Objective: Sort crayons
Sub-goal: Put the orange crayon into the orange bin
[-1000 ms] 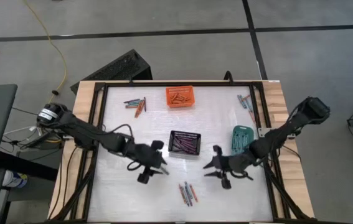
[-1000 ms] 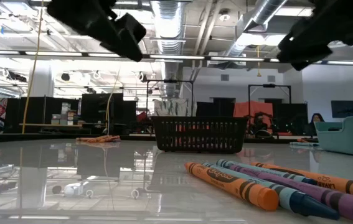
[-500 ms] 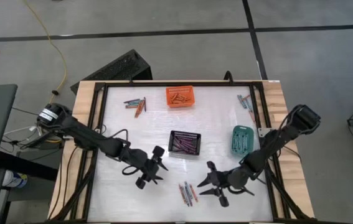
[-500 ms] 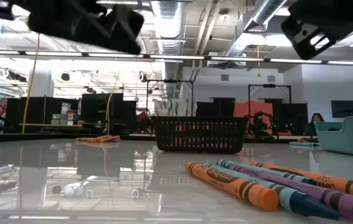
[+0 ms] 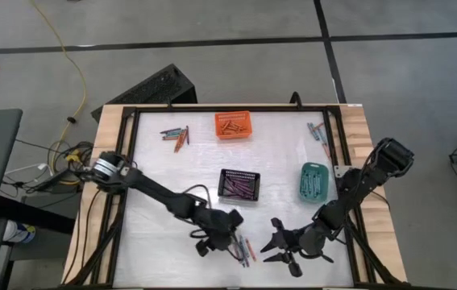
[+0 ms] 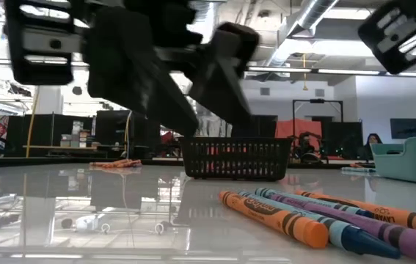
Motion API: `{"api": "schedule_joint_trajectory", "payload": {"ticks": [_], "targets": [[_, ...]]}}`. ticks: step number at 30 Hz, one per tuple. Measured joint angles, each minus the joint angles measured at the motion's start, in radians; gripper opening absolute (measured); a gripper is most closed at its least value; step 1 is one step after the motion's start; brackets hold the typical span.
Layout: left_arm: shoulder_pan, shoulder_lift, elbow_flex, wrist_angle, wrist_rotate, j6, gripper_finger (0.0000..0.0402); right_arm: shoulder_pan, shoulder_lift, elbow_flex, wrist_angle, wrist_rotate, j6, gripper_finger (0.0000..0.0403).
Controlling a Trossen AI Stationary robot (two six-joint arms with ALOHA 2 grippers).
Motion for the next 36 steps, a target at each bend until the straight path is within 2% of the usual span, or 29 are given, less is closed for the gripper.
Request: {"api": "schedule_joint_trajectory", "payload": {"ticks": [5, 14, 25, 36], "targets": [[0.032, 0.063, 0.086, -0.117, 0.058, 0.024, 0.0181, 0.031, 0.001, 0.000, -0.005, 0.062, 0.002, 0.0138], [0.076, 0.103, 0.115, -0.163, 0.142, 0.028, 0.0126, 0.072, 0.001, 0.000, -0.013, 0.131, 0.009, 0.0138], [0.079, 0.103, 0.114, -0.174, 0.146, 0.059, 0.0080, 0.072, 0.001, 0.000, -0.031, 0.133, 0.009, 0.0138], [0.076, 0.118, 0.115, -0.167, 0.143, 0.094, 0.0075, 0.072, 0.001, 0.000, -0.031, 0.152, 0.008, 0.0138]]}}
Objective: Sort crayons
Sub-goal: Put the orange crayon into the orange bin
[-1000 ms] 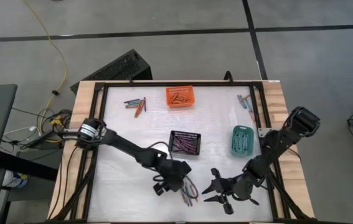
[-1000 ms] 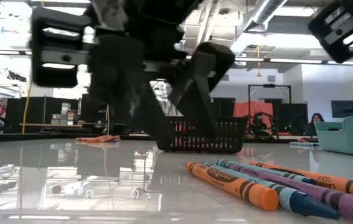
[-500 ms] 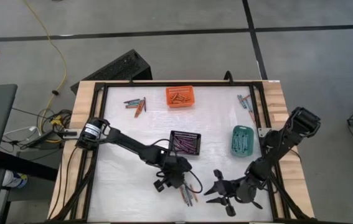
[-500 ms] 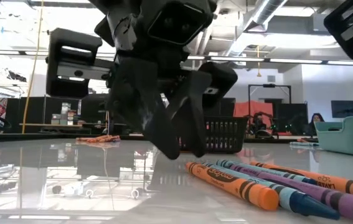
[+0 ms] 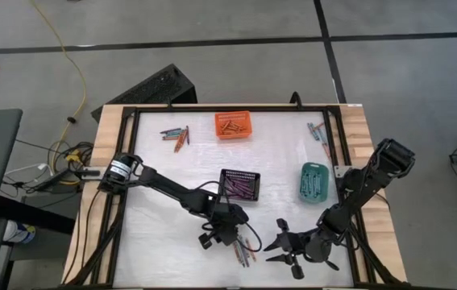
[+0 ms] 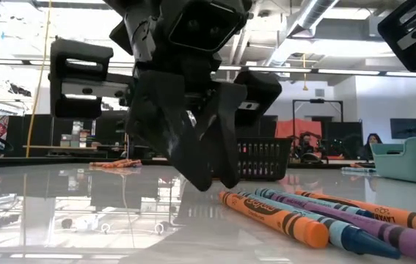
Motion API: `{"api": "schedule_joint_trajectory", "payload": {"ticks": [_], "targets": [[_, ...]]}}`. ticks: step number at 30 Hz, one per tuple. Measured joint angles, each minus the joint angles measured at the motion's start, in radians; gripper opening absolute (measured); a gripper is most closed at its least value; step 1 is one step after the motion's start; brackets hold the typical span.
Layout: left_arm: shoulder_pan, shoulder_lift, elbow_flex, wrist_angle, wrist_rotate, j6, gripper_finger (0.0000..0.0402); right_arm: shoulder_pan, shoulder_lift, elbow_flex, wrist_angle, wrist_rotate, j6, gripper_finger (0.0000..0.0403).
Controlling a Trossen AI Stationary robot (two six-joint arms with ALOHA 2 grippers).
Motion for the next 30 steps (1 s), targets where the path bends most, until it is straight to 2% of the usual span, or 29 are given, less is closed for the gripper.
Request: {"api": "schedule_joint_trajectory", "payload": {"ticks": [11, 20, 30], "targets": [[-0.004, 0.028, 0.004, -0.025, 0.004, -0.026, 0.0073, 0.000, 0.000, 0.000, 0.001, 0.003, 0.003, 0.0138], [-0.010, 0.030, 0.003, -0.106, 0.024, -0.002, 0.0008, 0.000, 0.000, 0.000, -0.001, 0.007, 0.003, 0.0138], [-0.019, 0.030, 0.006, -0.183, 0.030, 0.008, 0.0002, 0.000, 0.000, 0.000, 0.000, 0.007, 0.008, 0.0138]]}}
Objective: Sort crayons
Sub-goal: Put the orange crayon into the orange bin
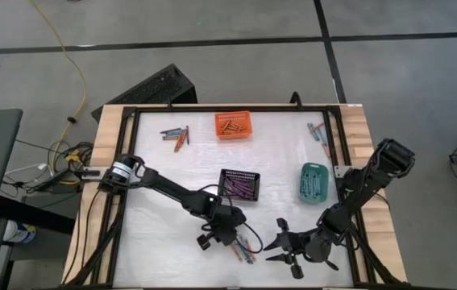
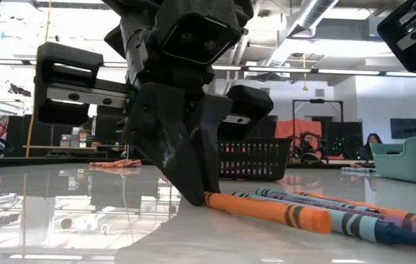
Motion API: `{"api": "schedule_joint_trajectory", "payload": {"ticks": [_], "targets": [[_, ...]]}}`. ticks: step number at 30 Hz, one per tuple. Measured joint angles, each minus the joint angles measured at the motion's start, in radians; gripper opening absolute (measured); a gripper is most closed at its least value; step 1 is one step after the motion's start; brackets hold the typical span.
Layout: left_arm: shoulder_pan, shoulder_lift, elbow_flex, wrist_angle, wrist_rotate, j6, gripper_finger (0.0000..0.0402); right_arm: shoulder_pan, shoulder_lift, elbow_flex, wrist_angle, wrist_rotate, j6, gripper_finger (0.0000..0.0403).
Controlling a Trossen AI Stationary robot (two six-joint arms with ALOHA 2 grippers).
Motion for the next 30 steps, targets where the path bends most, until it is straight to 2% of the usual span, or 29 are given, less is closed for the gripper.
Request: {"api": "schedule_joint_trajectory", "payload": {"ticks": [7, 13, 19, 30], "targets": [[-0.010, -0.016, -0.002, -0.049, 0.011, -0.008, 0.0001, 0.000, 0.000, 0.000, -0.027, 0.008, 0.033, 0.0138], [-0.014, -0.070, -0.011, -0.119, -0.011, -0.019, 0.0000, 0.000, 0.000, 0.000, -0.194, 0.052, 0.198, 0.0138], [-0.014, -0.131, -0.011, -0.211, -0.100, -0.046, 0.0000, 0.000, 0.000, 0.000, -0.294, 0.085, 0.346, 0.0138], [-0.007, -0.271, -0.008, -0.281, -0.276, -0.101, 0.0002, 0.000, 0.000, 0.000, -0.312, 0.105, 0.370, 0.0138]]}}
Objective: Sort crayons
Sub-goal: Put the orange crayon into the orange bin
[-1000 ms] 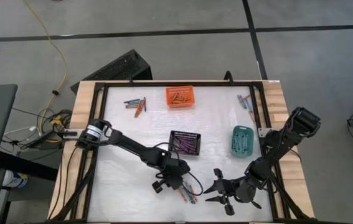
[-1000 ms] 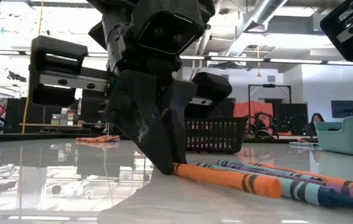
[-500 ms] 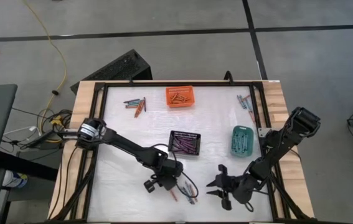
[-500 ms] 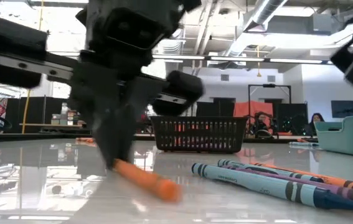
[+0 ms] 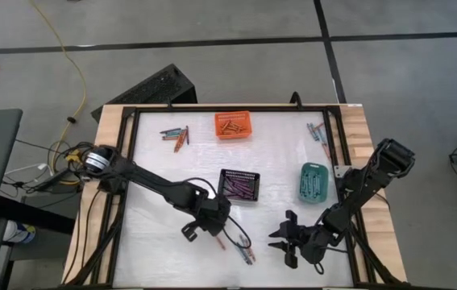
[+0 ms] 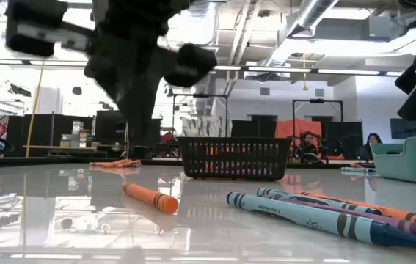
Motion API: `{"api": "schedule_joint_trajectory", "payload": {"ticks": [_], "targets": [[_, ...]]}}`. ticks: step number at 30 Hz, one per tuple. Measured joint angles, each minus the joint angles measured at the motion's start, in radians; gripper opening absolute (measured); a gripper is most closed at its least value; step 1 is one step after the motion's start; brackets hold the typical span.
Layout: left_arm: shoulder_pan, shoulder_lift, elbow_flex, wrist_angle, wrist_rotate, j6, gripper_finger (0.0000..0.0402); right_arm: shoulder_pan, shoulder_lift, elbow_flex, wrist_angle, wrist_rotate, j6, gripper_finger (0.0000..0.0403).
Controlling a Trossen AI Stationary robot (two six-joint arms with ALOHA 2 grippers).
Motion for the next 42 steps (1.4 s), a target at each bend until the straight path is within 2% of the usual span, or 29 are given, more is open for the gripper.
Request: {"api": "schedule_joint_trajectory", "payload": {"ticks": [5, 9, 11, 13, 17, 20, 24, 28, 34, 42], "targets": [[0.023, -0.075, 0.001, -0.037, -0.035, -0.043, 0.0001, 0.001, 0.000, 0.000, -0.006, 0.000, 0.001, 0.0138], [0.021, -0.088, 0.002, -0.026, 0.049, -0.122, 0.0002, 0.004, 0.000, 0.000, -0.006, 0.000, 0.000, 0.0138], [-0.012, -0.076, -0.013, 0.025, 0.051, -0.136, 0.0013, 0.004, 0.000, 0.000, -0.007, 0.000, -0.007, 0.0138], [-0.058, -0.067, -0.034, 0.086, 0.038, -0.132, 0.0036, 0.003, 0.000, 0.000, -0.006, 0.000, -0.016, 0.0138], [-0.149, -0.029, -0.053, 0.192, -0.113, -0.110, 0.0103, 0.003, 0.000, 0.000, -0.001, 0.000, -0.025, 0.0138], [-0.174, 0.013, -0.047, 0.241, -0.177, -0.124, 0.0149, 0.003, 0.000, 0.000, -0.001, 0.001, -0.027, 0.0138], [-0.170, 0.076, -0.048, 0.258, -0.140, -0.171, 0.0171, 0.003, 0.000, 0.000, 0.006, 0.004, -0.036, 0.0138], [-0.156, 0.127, -0.047, 0.261, -0.103, -0.196, 0.0163, 0.003, 0.000, 0.000, 0.017, 0.009, -0.042, 0.0138], [-0.137, 0.155, -0.044, 0.259, -0.076, -0.216, 0.0127, 0.003, 0.000, 0.000, 0.021, 0.022, -0.037, 0.0138], [-0.135, 0.157, -0.046, 0.260, -0.076, -0.218, 0.0016, 0.003, 0.000, 0.000, 0.022, 0.023, -0.037, 0.0138]]}}
